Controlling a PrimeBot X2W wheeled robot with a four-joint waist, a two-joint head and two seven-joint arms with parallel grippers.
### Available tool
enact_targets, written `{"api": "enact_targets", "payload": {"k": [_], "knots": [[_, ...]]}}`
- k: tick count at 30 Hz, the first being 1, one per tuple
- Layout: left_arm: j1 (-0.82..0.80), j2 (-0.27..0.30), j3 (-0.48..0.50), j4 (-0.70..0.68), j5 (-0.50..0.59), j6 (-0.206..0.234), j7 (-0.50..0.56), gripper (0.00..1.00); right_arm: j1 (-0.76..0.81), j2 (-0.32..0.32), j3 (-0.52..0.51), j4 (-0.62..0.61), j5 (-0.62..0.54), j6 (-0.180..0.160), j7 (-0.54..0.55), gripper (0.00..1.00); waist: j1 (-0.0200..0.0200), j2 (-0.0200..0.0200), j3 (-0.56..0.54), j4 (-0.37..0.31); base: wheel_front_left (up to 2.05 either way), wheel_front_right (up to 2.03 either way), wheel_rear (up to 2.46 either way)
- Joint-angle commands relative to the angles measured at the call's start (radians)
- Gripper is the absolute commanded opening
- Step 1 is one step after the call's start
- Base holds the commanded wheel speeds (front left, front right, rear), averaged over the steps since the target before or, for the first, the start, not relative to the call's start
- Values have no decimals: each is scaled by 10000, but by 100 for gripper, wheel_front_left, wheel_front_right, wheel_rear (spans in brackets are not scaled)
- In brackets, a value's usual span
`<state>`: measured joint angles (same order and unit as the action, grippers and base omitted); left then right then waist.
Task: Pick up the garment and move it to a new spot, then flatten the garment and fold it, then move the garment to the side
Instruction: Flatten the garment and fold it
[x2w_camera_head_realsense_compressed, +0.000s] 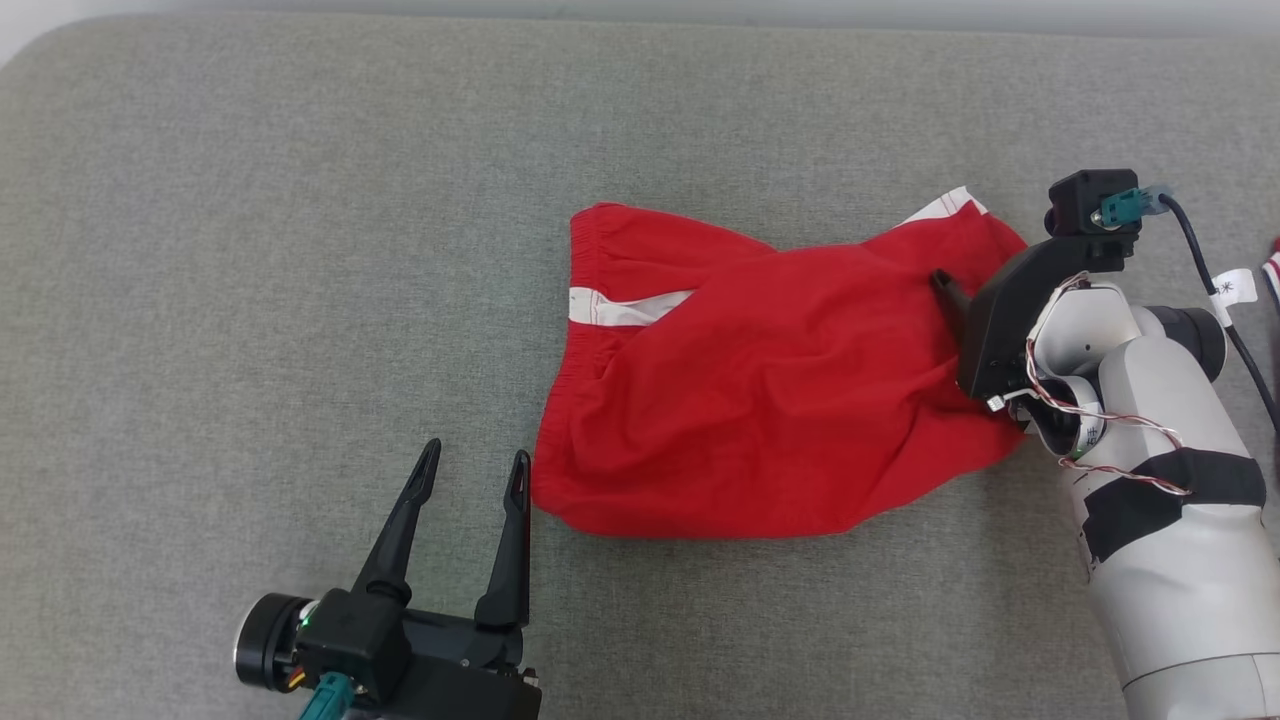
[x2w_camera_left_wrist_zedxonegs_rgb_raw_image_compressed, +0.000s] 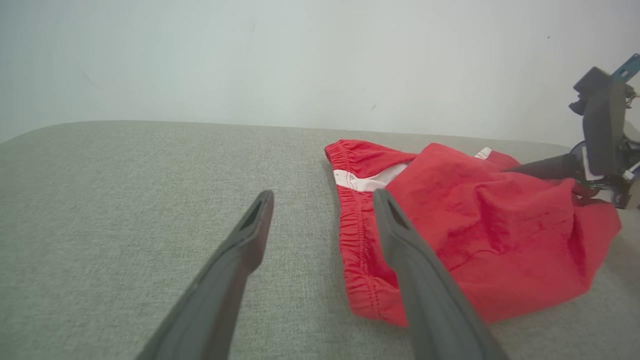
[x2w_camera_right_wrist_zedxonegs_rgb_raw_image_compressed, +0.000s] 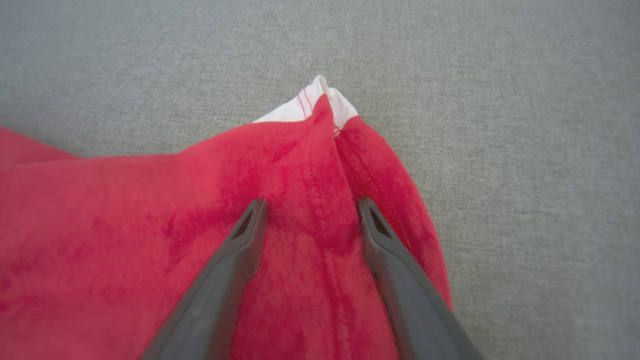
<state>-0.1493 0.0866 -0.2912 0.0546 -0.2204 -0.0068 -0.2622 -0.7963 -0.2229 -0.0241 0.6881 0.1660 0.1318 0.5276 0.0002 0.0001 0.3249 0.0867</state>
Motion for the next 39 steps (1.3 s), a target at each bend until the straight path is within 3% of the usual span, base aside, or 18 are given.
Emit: {"api": "enact_targets", "payload": {"k": [1, 2, 3, 4, 5, 11, 17, 25, 29, 30, 31, 32, 39], "knots": [[-69, -54, 43, 30, 94, -31, -30, 100, -25, -23, 99, 58, 74, -17, -96, 58, -2, -1, -17, -63, 0, 0, 0], [-54, -65, 77, 54, 120, -61, -28, 100, -15, -28, 164, 83, 107, -17, -154, 39, -2, -1, -40, -103, 0, 0, 0], [-35, -83, 110, 79, 130, -88, -28, 100, 10, -41, 232, 106, 151, -17, -201, 30, -2, -1, -66, -140, 0, 0, 0], [-16, -98, 130, 103, 137, -95, -30, 100, 36, -66, 301, 114, 198, -17, -276, 4, -2, -1, -94, -178, 0, 0, 0], [19, -135, 161, 138, 173, -136, -30, 100, 111, -135, 452, 108, 271, -17, -407, 0, -2, -1, -153, -248, 0, 0, 0], [159, -197, 352, 310, 240, -196, -30, 100, 521, -230, 577, -317, 539, -17, -990, 0, -2, -1, -456, -429, 0, 0, 0], [453, -234, 677, 375, 200, -138, -28, 100, 1894, -353, 353, -1909, 971, -17, -1279, 0, -2, -1, -795, -634, 0, 0, 0], [707, -275, 923, 460, 193, -165, -30, 100, 4965, 491, -851, -4998, 879, -17, -919, 0, -2, -1, -1086, -818, 0, 0, 0], [769, -289, 995, 504, 186, -163, -30, 100, 5911, 1015, -1175, -5702, 719, -17, -717, 0, -2, -1, -1170, -866, 0, 0, 0], [832, -292, 1069, 557, 182, -163, -29, 100, 6397, 1224, -1325, -5918, 588, -17, -667, 20, -2, -1, -1246, -901, 0, 0, 0], [832, -292, 1069, 557, 182, -163, -29, 100, 6397, 1224, -1325, -5918, 588, -17, -667, 20, -2, -1, -1246, -901, 0, 0, 0], [867, -294, 1102, 582, 180, -160, -29, 100, 6571, 1322, -1382, -5972, 579, -17, -724, 100, -2, -1, -1299, -917, 0, 0, 0], [1140, -296, 1481, 755, 122, -60, -29, 100, 7279, 1676, -1897, -6174, 108, -18, -2880, 100, -2, -1, -1772, -938, 0, 0, 0]]}}
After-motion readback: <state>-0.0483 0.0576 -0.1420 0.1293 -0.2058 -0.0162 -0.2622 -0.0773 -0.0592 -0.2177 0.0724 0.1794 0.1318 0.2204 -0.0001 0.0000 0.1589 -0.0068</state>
